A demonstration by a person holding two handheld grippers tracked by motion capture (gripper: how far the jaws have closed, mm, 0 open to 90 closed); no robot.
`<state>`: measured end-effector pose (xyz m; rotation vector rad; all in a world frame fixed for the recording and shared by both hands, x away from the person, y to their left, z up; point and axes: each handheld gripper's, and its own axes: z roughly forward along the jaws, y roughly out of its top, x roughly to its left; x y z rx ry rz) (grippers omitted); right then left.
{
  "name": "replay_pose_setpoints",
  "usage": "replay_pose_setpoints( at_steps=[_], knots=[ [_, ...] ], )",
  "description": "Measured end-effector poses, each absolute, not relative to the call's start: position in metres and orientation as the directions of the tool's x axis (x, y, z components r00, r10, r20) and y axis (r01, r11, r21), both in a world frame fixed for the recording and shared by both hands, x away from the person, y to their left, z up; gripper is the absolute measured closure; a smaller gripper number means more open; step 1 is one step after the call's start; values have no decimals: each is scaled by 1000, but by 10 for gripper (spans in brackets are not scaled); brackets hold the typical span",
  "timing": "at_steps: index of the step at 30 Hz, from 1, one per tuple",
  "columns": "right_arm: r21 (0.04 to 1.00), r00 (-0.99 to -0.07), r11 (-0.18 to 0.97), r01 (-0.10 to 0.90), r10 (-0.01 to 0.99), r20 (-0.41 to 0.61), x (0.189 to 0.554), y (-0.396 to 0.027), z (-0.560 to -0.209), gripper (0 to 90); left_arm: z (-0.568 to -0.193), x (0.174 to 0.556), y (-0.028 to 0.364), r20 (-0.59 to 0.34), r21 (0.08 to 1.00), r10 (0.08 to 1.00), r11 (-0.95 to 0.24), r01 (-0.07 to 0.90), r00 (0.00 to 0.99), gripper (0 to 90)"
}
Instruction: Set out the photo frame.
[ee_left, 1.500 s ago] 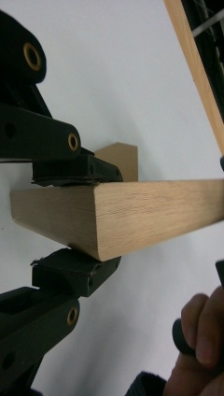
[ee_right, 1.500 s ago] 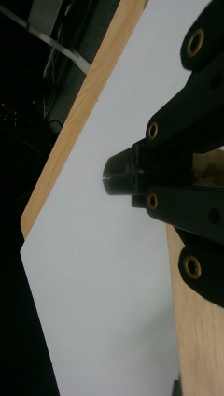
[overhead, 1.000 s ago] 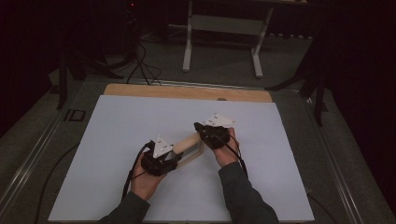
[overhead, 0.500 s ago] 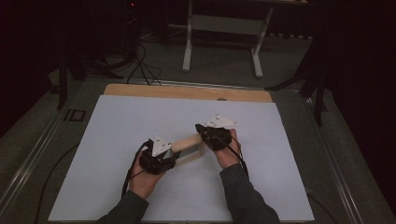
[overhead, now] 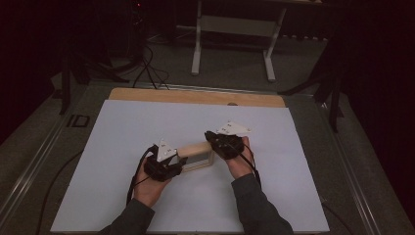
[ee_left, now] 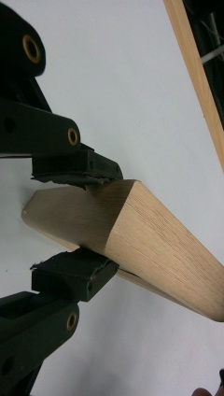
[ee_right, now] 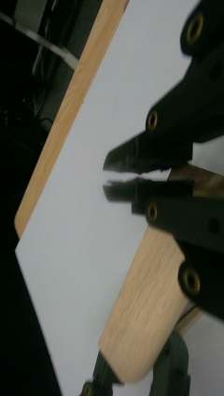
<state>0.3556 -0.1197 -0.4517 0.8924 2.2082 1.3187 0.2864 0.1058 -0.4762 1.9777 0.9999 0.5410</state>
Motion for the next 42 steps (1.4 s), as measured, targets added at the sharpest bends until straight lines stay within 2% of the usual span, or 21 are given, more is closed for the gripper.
replay_pose_setpoints(
  at_steps=[3, 4, 5, 9, 24, 35, 42],
  knots=[
    [892, -713, 328, 312, 701, -8, 354, -122, -450, 794, -476, 286, 106, 7, 829, 807, -334, 448, 590, 566],
    [897, -732, 322, 303, 681, 3, 352, -126, -447, 693, -476, 286, 106, 6, 829, 808, -333, 448, 590, 563],
    [897, -732, 322, 303, 681, 3, 352, -126, -447, 693, -476, 286, 106, 5, 829, 808, -332, 449, 590, 563],
    [903, -750, 321, 287, 661, 4, 347, -131, -443, 592, -476, 286, 107, -4, 831, 808, -326, 452, 590, 549],
    [890, -808, 341, 301, 587, 48, 342, -149, -454, 404, -476, 286, 110, -15, 830, 807, -319, 458, 590, 546],
    [854, -841, 419, 309, 539, 40, 347, -143, -471, 336, -475, 285, 111, -16, 831, 805, -318, 456, 593, 548],
    [852, -853, 419, 314, 519, 59, 352, -141, -478, 310, -475, 285, 110, -16, 831, 803, -320, 455, 595, 555]
  ],
)
